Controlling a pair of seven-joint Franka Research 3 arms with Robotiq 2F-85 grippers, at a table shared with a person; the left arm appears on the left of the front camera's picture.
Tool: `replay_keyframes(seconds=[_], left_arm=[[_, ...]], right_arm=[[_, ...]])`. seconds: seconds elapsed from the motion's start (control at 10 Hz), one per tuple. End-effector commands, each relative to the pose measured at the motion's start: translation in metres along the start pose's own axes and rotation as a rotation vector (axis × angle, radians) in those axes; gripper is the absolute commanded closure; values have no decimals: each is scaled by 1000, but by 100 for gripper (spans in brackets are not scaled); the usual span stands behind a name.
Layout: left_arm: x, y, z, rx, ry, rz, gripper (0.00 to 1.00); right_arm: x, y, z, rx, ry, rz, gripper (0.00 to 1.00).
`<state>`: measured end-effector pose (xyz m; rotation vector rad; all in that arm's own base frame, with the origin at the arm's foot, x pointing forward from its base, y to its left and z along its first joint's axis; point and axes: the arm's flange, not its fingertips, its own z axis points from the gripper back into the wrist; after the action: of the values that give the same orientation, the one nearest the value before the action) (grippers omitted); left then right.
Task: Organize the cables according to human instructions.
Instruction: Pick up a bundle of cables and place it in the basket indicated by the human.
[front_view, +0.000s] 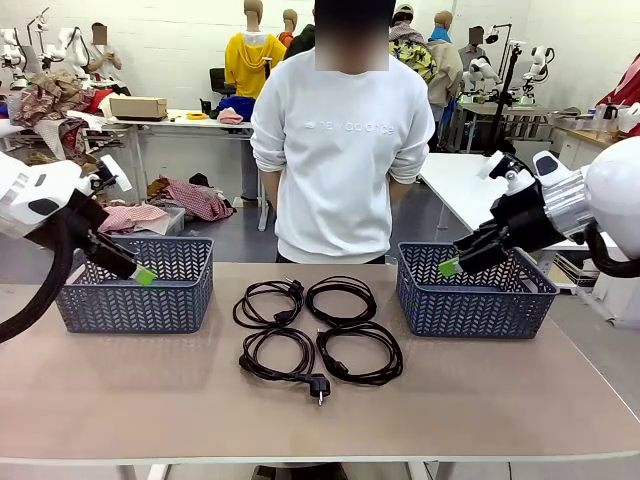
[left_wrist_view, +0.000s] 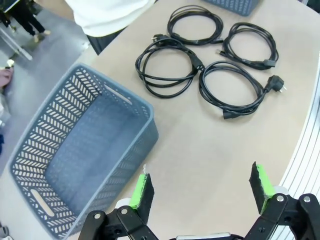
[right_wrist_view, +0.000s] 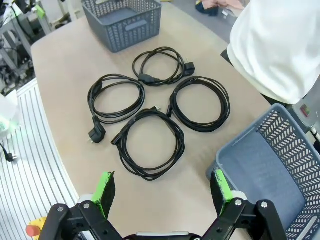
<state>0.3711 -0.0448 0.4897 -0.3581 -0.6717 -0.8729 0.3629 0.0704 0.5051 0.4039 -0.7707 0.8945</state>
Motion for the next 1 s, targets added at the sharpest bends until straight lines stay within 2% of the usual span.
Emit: replay_keyframes(seconds=[0.0,0.9], left_arm=[[-2,-1,-3,-8,0,-5,0],[-2,-1,-3,-8,0,-5,0]], right_arm=[[1,1,-2,4,0,3,0],[1,1,-2,4,0,3,0]])
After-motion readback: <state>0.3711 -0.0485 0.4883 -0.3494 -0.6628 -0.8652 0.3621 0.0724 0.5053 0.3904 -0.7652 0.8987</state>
